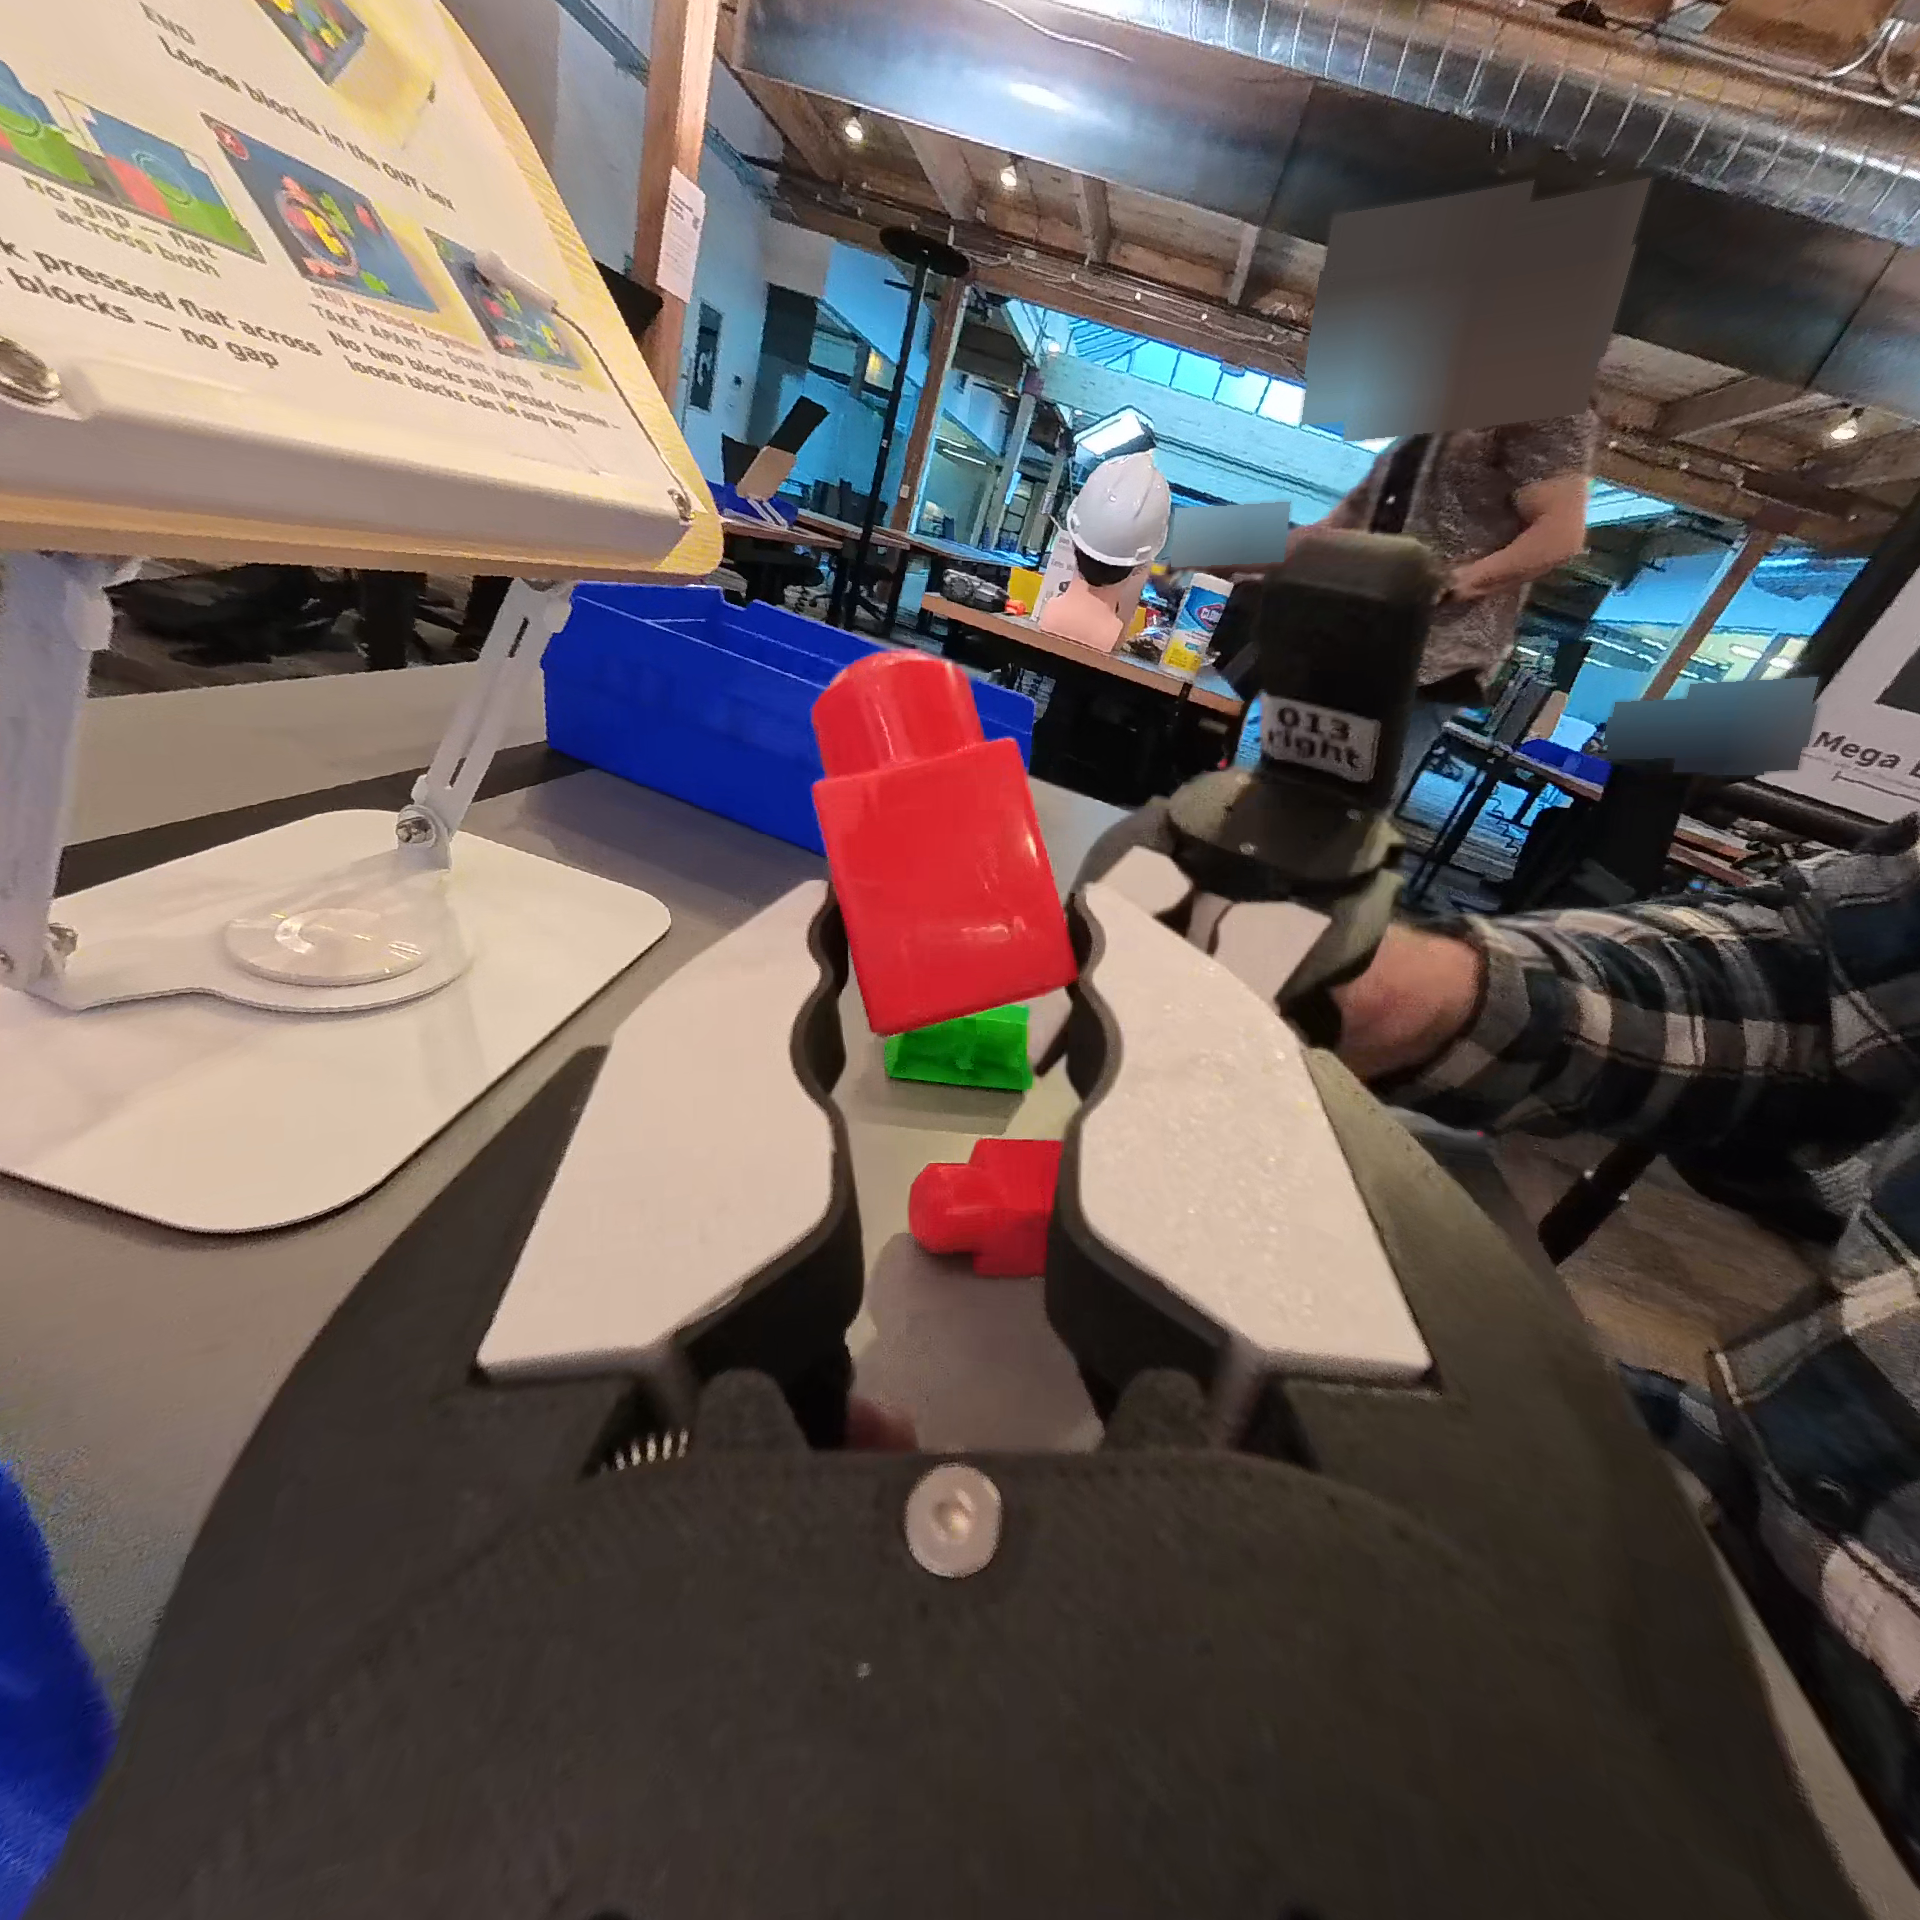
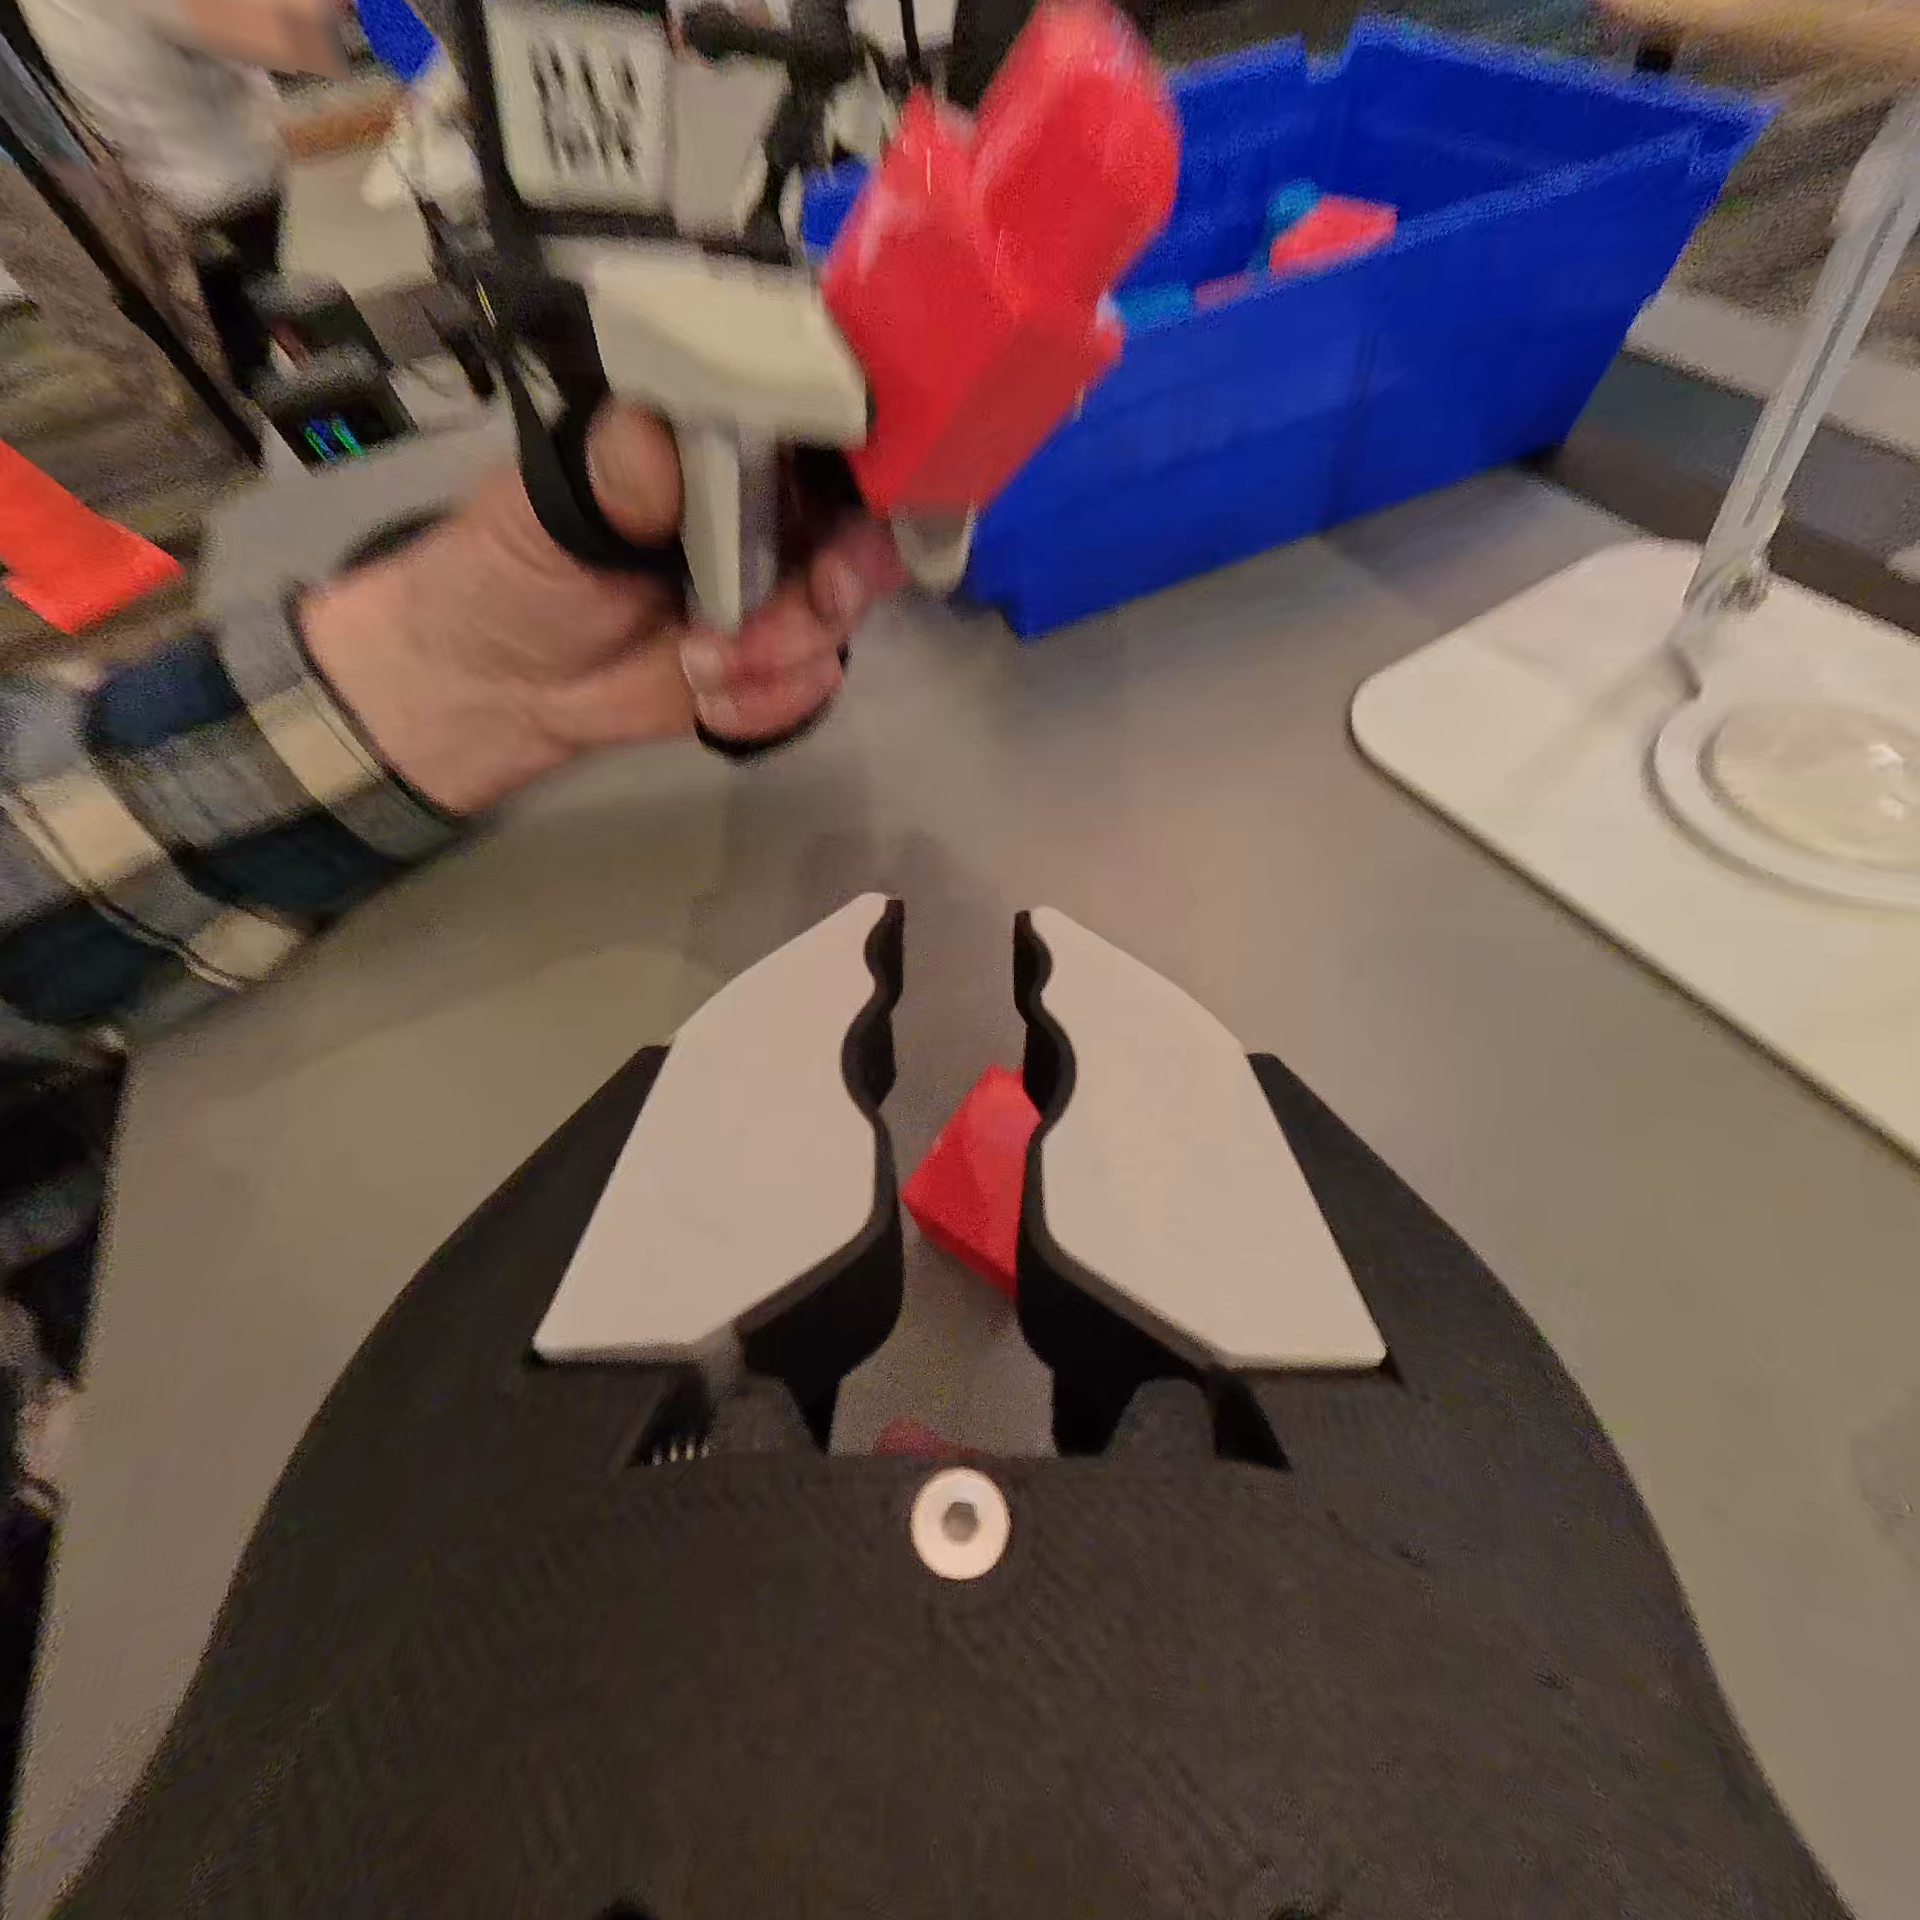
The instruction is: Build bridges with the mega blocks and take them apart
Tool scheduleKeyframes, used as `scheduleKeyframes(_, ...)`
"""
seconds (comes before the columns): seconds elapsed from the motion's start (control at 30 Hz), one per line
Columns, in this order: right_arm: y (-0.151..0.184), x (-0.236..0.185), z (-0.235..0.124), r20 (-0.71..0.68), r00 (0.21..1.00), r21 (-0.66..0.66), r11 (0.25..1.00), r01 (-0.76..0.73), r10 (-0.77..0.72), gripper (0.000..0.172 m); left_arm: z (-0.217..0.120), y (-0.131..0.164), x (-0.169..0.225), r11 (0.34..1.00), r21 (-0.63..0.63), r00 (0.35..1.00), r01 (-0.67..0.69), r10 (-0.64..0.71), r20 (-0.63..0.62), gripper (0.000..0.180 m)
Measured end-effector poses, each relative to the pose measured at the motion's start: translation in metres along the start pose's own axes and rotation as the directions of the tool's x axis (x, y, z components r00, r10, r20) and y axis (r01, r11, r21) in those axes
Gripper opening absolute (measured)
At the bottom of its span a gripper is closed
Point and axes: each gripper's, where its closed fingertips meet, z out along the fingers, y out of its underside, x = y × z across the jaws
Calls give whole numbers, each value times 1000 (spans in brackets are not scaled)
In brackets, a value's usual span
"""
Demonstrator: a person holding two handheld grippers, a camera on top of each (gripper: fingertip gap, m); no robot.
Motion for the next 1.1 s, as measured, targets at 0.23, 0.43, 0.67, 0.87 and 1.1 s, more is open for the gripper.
scheduleKeyframes(0.23,-72,-1,-6,161,966,81,973,-217,202,52,20,9,23,970,-94,974,-225,226,-10,39)
scheduleKeyframes(0.43,-71,6,1,249,909,2,939,-345,334,40,34,24,23,844,-274,864,-461,497,77,39)
scheduleKeyframes(0.67,-43,25,-9,59,987,-137,981,-138,147,38,33,41,1,812,-420,853,-404,500,146,74)
scheduleKeyframes(0.87,27,39,-34,12,995,-404,911,-83,96,37,12,75,0,845,-521,968,-119,215,127,75)
scheduleKeyframes(1.1,63,41,-30,-28,999,-505,863,-33,22,37,34,119,12,766,-637,968,-79,212,134,86)
